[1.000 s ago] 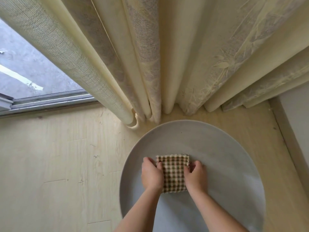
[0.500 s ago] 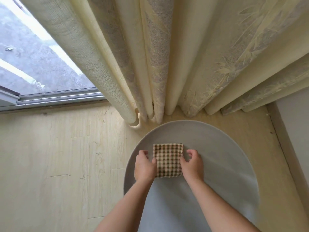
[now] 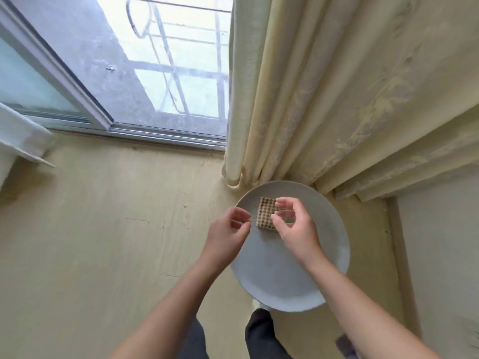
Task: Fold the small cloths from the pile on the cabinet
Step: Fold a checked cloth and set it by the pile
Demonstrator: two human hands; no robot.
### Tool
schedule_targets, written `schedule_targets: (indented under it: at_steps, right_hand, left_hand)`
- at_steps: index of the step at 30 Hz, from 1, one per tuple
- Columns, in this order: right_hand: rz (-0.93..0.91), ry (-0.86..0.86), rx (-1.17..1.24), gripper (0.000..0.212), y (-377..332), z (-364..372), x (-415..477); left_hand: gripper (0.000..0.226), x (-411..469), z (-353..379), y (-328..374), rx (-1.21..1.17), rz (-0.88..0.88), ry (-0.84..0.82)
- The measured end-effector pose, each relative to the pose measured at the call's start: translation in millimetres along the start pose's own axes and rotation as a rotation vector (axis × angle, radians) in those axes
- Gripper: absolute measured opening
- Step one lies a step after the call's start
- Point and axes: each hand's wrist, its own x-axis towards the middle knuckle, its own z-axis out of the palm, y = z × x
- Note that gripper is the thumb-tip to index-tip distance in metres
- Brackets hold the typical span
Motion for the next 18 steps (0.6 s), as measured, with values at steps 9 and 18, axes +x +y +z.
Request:
schedule_targets:
  at_steps: [9, 18]
  right_hand:
    - [-0.301, -0.027, 0.002, 0.027, -173.9, 118.3, -98.3]
    - [-0.414, -0.097, -0.03, 0.032, -271.4, 307.6, -148.9]
  left_hand:
    - [0.013, -99.5, -221.8, 3.3, -0.086, 0.271, 0.203]
    - [0.005, -145.6, -436.5, -61.0, -0.117, 0.362, 0.273]
